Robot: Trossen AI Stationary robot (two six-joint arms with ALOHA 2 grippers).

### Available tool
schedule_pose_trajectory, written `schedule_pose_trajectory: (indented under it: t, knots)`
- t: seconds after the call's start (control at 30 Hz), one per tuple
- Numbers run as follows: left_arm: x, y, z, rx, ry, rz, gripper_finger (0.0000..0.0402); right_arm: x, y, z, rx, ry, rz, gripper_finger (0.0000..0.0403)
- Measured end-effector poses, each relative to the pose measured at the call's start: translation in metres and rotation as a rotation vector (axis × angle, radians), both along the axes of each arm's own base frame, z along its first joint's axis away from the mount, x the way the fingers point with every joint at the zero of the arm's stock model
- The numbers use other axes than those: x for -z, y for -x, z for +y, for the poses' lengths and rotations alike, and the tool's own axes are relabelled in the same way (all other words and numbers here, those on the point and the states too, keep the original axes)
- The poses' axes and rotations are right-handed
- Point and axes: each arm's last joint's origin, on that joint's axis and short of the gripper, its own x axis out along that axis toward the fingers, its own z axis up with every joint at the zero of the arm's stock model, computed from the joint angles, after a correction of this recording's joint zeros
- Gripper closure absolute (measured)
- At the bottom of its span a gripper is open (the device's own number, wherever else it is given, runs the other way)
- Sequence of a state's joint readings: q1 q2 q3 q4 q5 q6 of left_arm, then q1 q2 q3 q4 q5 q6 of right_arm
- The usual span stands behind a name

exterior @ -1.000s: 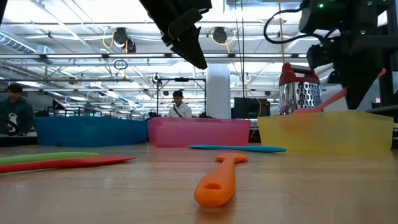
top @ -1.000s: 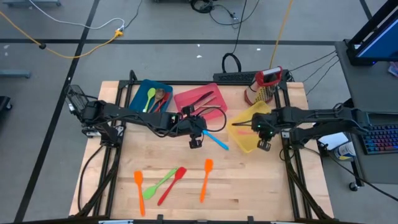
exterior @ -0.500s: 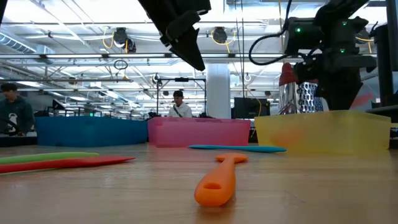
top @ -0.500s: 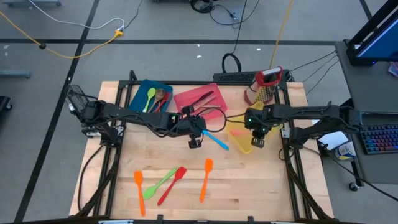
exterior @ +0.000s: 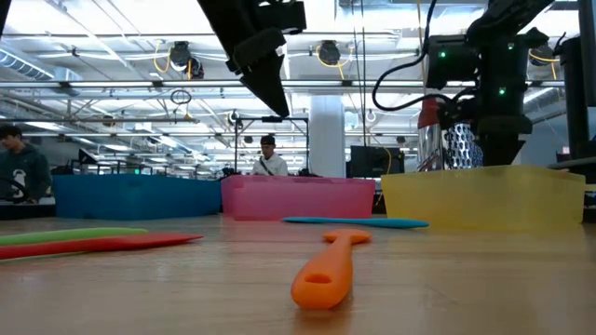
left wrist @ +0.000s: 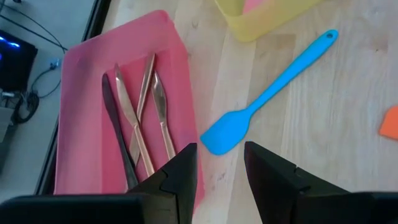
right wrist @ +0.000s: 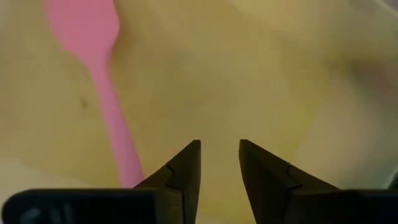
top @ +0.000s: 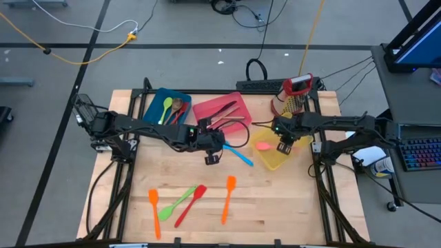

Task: Pick & Place Kitchen Items
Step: Put the blue spatula into the yellow bin

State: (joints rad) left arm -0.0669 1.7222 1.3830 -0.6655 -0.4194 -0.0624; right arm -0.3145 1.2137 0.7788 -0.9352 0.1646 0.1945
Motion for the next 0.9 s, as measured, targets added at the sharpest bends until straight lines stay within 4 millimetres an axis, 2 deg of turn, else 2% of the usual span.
schedule_pose_trajectory:
  t: [0.17,0.37,0.5,0.67,0.9]
  knots:
    - [0.000,0.000,0.000,-0.008,0.005,-0.003,0.0266,-0.002,-0.001,0.003,-0.052,-0.075,-0.038,0.0309]
    - [0.000,0.000,0.000,-0.012,0.008,-0.006,0.0266,-0.023,-0.001,0.006,-0.083,-0.020,-0.113,0.0309]
    - [0.000,0.000,0.000,-0.016,0.011,-0.009,0.0266,-0.029,0.002,0.015,-0.123,-0.153,-0.199,0.0315]
    - [0.000,0.000,0.000,-0.017,0.011,-0.008,0.0266,-0.016,0.008,0.024,-0.146,-0.227,-0.165,0.0334]
    - [0.000,0.000,0.000,-0.017,0.011,-0.006,0.0266,0.006,0.019,0.026,-0.088,-0.235,-0.082,0.0394]
